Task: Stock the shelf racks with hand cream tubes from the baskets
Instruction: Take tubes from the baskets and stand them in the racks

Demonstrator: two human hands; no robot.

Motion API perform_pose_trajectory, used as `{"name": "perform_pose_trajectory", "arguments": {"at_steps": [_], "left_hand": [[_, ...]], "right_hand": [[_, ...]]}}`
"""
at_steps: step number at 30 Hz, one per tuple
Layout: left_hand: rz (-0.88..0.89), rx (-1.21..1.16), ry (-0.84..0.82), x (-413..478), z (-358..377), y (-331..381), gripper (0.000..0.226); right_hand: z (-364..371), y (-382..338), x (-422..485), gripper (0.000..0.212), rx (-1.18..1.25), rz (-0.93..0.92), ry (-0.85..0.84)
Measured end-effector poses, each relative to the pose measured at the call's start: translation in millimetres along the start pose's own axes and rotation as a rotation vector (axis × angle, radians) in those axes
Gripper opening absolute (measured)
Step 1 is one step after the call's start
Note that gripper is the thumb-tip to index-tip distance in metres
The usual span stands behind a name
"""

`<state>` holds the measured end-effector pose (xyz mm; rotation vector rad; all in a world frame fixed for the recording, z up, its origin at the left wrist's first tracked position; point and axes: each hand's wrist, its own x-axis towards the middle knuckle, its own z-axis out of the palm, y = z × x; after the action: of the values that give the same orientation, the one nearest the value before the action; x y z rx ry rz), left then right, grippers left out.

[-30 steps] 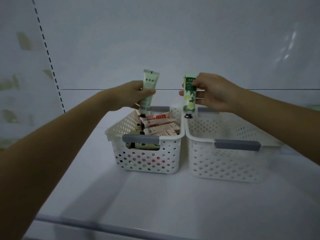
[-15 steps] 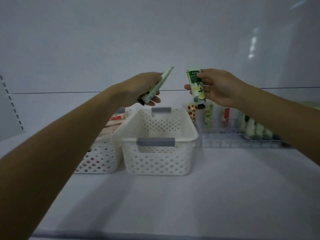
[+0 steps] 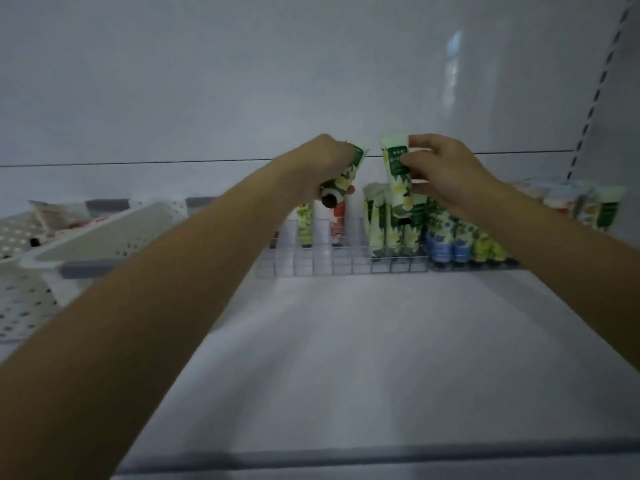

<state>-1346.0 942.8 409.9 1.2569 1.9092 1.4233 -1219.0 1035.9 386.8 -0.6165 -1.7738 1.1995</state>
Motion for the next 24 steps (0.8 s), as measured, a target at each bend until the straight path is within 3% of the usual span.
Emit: {"name": "perform_pose_trajectory", "arguments": {"at_steps": [4, 11, 16, 20, 22, 24], "left_hand": [[-0.048, -0.143, 0.149, 2, 34, -26, 0.022], [-0.138, -0.238, 0.250, -11, 38, -94, 0.017], [-0.091, -0.389, 0.241, -19, 30, -96, 0.014], [-0.093, -0.423, 0.202, -27, 32, -92, 0.015], [-0.084, -0.435, 0.177, -30, 34, -89, 0.016], [-0.070, -0.439, 0.136, -33, 35, -85, 0.016]], "right_hand": [[-2, 30, -8, 0.019, -0.033, -0.042, -0.017], [7, 74, -7, 0.016, -0.133, -0.102, -0.078], [9, 86, -9, 0.032, -0.272, -0.113, -0.098], [10, 85, -19, 0.045, -0.410, -0.382, 0.058], [5, 80, -25, 0.040, -0.384, -0.450, 0.158], [2, 75, -32, 0.030, -0.279, -0.330, 0.098]]}}
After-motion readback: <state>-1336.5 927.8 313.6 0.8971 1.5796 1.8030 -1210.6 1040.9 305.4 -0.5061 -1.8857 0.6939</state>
